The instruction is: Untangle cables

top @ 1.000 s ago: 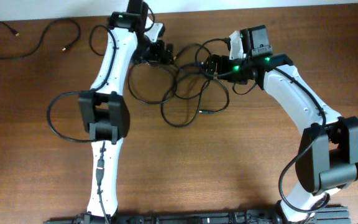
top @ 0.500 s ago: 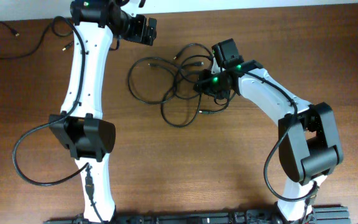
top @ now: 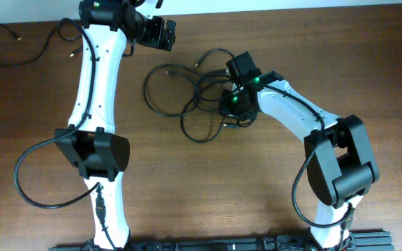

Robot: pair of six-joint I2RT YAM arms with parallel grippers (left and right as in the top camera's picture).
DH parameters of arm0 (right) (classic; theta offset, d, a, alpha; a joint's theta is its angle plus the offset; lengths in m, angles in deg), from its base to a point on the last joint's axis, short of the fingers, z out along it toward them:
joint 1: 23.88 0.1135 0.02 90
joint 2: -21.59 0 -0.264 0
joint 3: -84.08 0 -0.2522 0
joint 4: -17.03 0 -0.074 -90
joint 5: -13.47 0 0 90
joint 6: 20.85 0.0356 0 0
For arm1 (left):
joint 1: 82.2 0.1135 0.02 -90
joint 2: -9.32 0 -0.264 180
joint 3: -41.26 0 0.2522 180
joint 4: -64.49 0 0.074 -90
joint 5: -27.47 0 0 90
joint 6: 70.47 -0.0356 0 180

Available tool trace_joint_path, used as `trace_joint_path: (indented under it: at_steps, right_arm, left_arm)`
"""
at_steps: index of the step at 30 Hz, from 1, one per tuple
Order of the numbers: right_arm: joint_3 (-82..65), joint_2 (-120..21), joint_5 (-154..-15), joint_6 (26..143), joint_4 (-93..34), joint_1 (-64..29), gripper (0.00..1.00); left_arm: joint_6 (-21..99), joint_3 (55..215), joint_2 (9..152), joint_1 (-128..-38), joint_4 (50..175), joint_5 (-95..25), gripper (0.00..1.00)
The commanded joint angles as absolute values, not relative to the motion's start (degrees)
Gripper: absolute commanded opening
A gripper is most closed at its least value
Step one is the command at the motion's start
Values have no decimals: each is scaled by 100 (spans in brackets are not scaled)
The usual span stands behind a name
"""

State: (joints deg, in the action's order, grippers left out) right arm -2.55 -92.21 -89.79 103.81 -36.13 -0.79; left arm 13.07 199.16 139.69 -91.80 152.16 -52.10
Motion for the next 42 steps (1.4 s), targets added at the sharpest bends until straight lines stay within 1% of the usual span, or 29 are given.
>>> trace_joint_path:
  at_steps: [1,2,3,6,12,13,14,16,17,19,20,25,27,31,32,33,34,36,37,38,40,41,42]
  right_arm:
    - [-250,-9322,-8677,10396,-3632,-22,19]
    - [-250,-9322,-8680,10396,-3619,-20,17]
    - [-250,-9322,-8680,10398,-3595,-22,10]
    - [-250,-9322,-8830,10398,-3492,-20,12]
    - [-427,-9328,-8784,10398,-3479,238,13]
    - [-427,-9328,-8787,10398,-3447,236,13]
    - [-427,-9328,-8791,10400,-3401,236,4]
    - [-342,-9298,-8975,10396,-3337,214,4]
    - [-200,-9217,-9213,10392,-3337,142,4]
    - [390,-8762,-10218,9939,-3350,-204,4]
    - [720,-8498,-10553,9939,-3407,-372,4]
    - [2405,-7475,-11525,9946,-3259,-956,4]
    - [2875,-7241,-11556,9963,-2804,-1047,4]
    - [3181,-6756,-11379,9965,-686,-1168,4]
    - [3181,-6640,-10920,9992,-592,-1316,4]
    - [3181,-6506,-10244,10014,-686,-1570,4]
    - [3181,-6384,-9672,10145,-918,-1959,4]
    - [3181,-6323,-9519,10210,-1005,-2621,4]
    - [3179,-6327,-9525,10840,-835,-2938,4]
    - [3179,-6327,-9659,11692,-397,-3163,4]
    - [3181,-6329,-9912,11979,1668,-3159,4]
    - [3181,-6329,-9731,12466,2418,-3135,4]
    - [3181,-6329,-9539,12783,2787,-3135,4]
  left_arm:
    - [1259,19905,13997,-9156,15224,-5232,99]
    - [1259,19905,13997,-9156,15229,-5232,99]
    - [1259,19905,13997,-9156,15229,-5232,99]
    - [1257,19905,13997,-9156,15229,-5232,99]
    - [1261,19905,13997,-9156,15242,-5138,99]
    - [1259,19905,13997,-9154,15248,-5142,99]
    - [1259,19905,13997,-9156,15248,-5142,99]
    - [1263,19905,13997,-9156,15248,-5138,99]
    - [1281,19905,13997,-9156,15251,-5072,99]
    - [1279,19905,13997,-9156,15244,-4683,99]
    - [1281,19905,13997,-9154,15246,-4683,99]
    - [1279,19905,13997,-9150,15246,-4685,99]
    - [1279,19905,13997,-9139,15246,-4685,99]
    - [1281,19905,13997,-9139,15244,-4687,99]
    - [1427,19905,13997,-9128,15227,-4718,99]
    - [2210,19905,13997,-9053,15192,-4810,99]
    - [2524,19905,13997,-8957,15183,-4818,99]
    - [2577,19905,13997,-8793,15185,-4818,99]
    - [2579,19905,13997,-8736,15185,-4814,99]
    - [2579,19905,13997,-8739,15178,-4814,99]
    - [2662,19905,13997,-8743,15159,-4790,99]
    - [2660,19905,13997,-8745,15161,-4711,98]
    - [2660,19905,13999,-8743,15163,-4709,99]
